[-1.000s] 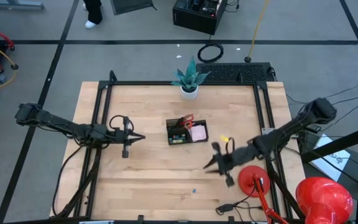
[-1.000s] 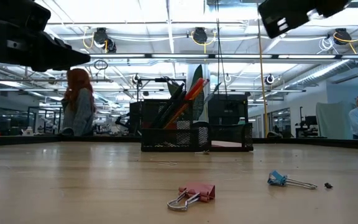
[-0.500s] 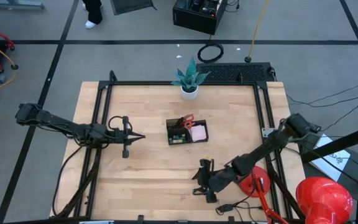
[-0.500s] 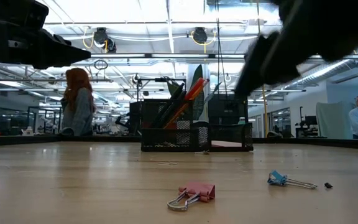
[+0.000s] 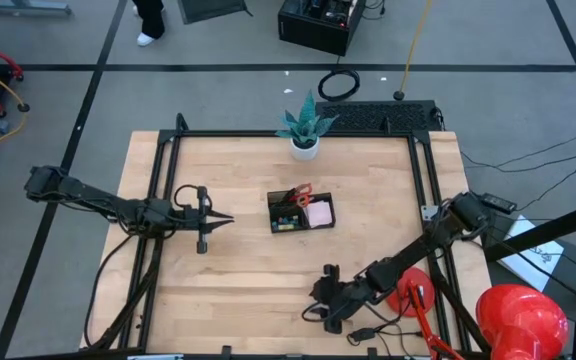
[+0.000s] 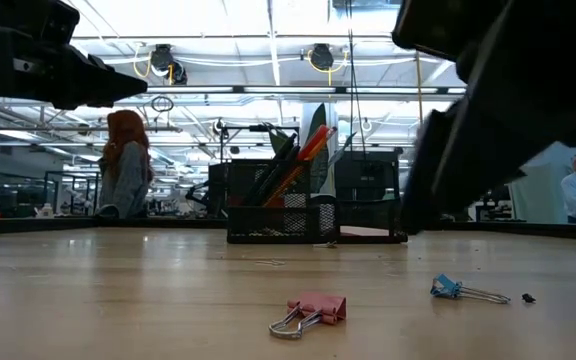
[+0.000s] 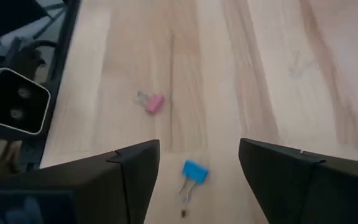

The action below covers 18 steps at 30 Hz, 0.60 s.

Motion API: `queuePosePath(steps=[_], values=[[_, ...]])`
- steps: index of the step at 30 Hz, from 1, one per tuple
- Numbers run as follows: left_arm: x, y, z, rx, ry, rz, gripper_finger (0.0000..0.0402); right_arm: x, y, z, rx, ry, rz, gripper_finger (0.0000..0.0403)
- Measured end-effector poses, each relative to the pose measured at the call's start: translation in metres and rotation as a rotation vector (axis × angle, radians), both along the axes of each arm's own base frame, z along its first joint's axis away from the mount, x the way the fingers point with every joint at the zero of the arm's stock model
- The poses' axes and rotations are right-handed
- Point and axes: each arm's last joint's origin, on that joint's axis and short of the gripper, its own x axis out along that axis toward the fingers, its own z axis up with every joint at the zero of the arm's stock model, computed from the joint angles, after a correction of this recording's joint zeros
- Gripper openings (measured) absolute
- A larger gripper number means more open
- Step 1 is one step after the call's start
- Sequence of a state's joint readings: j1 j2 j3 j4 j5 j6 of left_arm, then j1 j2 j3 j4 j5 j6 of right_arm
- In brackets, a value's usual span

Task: Pick and place office supplies into organizer
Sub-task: Put the blue binder clip into the black desk organizer

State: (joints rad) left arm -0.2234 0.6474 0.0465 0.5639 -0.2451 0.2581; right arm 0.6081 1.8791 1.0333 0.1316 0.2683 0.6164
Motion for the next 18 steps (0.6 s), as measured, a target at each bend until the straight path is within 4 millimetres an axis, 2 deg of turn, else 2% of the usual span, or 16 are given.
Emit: queuePosePath(steps=[8, 11, 18], values=[[0.0, 0.0, 0.0, -0.001, 0.001, 0.0, 0.004, -0.009, 0.005, -0.005, 0.078, 0.047, -0.179, 0.0215], [0.0, 0.0, 0.0, 0.002, -0.004, 0.0, 0.0041, -0.009, 0.007, -0.004, 0.082, 0.031, -0.195, 0.0215], [0.0, 0.0, 0.003, 0.022, -0.03, 0.0, 0.0042, -0.008, 0.014, -0.022, 0.07, 0.065, -0.174, 0.0215]])
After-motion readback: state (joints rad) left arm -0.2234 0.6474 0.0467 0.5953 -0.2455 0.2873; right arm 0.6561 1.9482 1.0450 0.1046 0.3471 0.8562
